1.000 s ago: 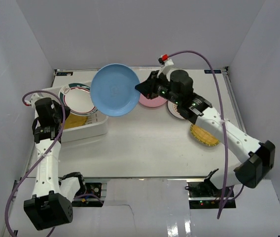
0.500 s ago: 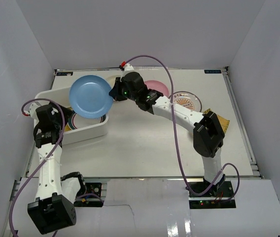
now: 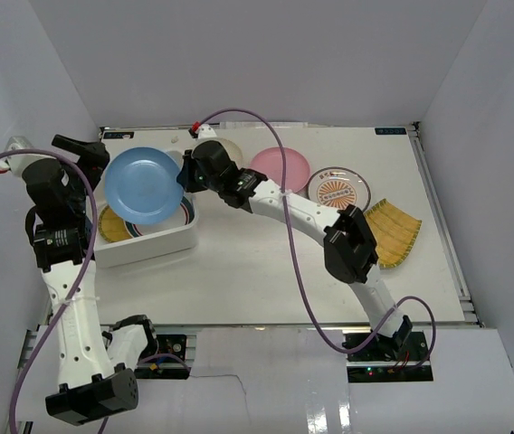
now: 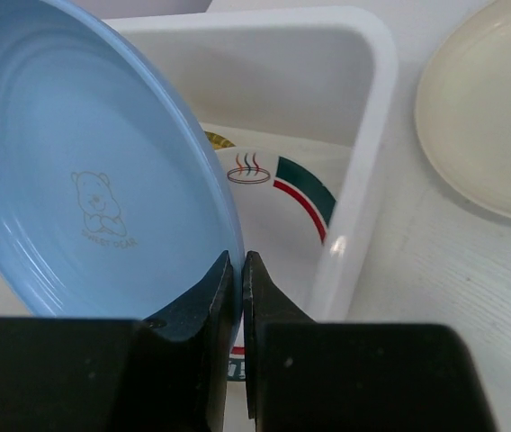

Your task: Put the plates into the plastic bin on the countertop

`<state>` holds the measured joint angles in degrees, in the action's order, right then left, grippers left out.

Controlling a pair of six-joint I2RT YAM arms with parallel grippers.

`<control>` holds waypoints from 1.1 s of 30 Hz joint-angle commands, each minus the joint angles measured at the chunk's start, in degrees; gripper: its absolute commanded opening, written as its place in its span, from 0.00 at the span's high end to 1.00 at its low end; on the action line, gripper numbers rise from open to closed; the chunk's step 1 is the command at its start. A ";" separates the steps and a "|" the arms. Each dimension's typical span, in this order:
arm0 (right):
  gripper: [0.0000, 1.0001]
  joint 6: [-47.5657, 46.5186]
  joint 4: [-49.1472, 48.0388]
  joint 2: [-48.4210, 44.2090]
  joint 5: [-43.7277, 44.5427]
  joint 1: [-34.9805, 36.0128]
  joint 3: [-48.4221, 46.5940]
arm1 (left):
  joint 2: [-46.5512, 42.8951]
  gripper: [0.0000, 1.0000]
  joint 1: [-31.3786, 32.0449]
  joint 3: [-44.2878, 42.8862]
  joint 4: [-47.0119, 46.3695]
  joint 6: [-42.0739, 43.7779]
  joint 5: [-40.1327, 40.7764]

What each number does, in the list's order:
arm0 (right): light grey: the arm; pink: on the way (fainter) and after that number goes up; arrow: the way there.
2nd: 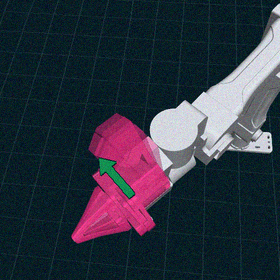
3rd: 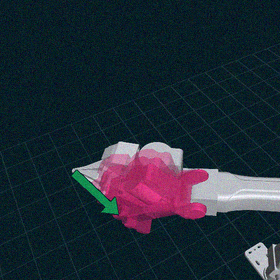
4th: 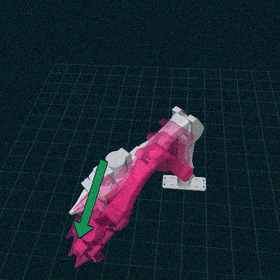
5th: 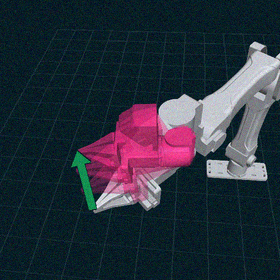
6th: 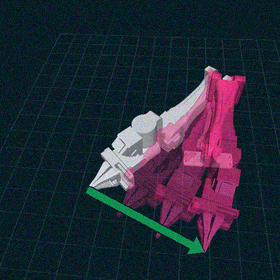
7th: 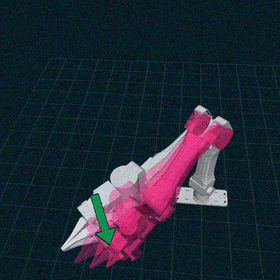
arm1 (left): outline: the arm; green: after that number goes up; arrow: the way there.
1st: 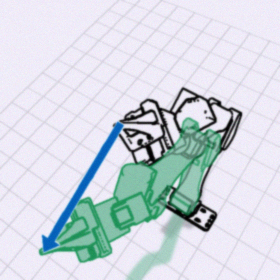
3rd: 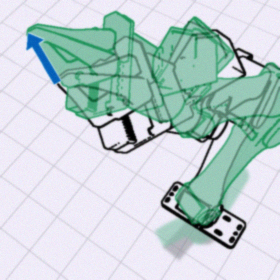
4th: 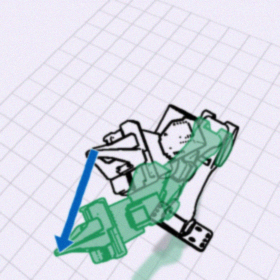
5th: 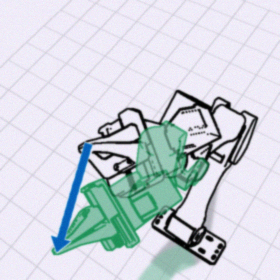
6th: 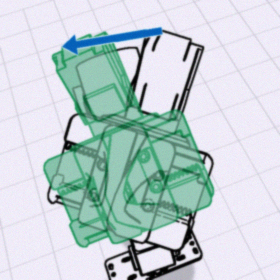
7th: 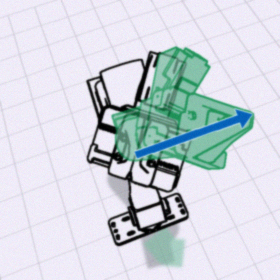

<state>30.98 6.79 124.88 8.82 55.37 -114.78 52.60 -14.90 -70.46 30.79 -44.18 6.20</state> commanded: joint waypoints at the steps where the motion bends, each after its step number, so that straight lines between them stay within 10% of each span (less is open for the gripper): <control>1: 0.92 -0.31 -0.46 2.38 2.25 2.02 -6.15 | 1.28 0.05 0.04 -0.39 -2.74 1.47 -15.45; 2: 0.92 -0.31 -0.81 2.82 2.34 2.28 -6.33 | 1.10 0.05 -0.05 1.18 -4.40 1.03 -18.38; 6: 0.34 -1.35 -1.25 3.09 0.15 2.81 -6.68 | -0.13 0.04 0.65 4.88 -6.26 -0.03 -27.02; 9: 0.24 -4.51 -1.07 -0.32 0.58 2.81 -5.98 | -0.74 0.04 1.36 6.03 -6.09 0.76 -30.53; 19: 0.29 -9.71 -10.31 -17.83 12.45 2.72 22.75 | -1.09 0.04 4.61 8.84 -5.91 2.52 -37.13; 28: 0.35 -5.41 -7.49 -9.57 4.54 3.25 16.89 | -1.88 0.04 7.51 11.56 -5.82 3.58 -37.49; 33: 0.63 -0.94 -7.75 -3.51 8.66 3.16 11.17 | -1.36 0.04 9.88 12.62 -5.74 5.24 -35.47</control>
<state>26.98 0.01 120.05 14.31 58.63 -98.91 51.83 -6.26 -58.33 25.36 -40.91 -30.39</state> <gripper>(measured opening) 0.415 0.952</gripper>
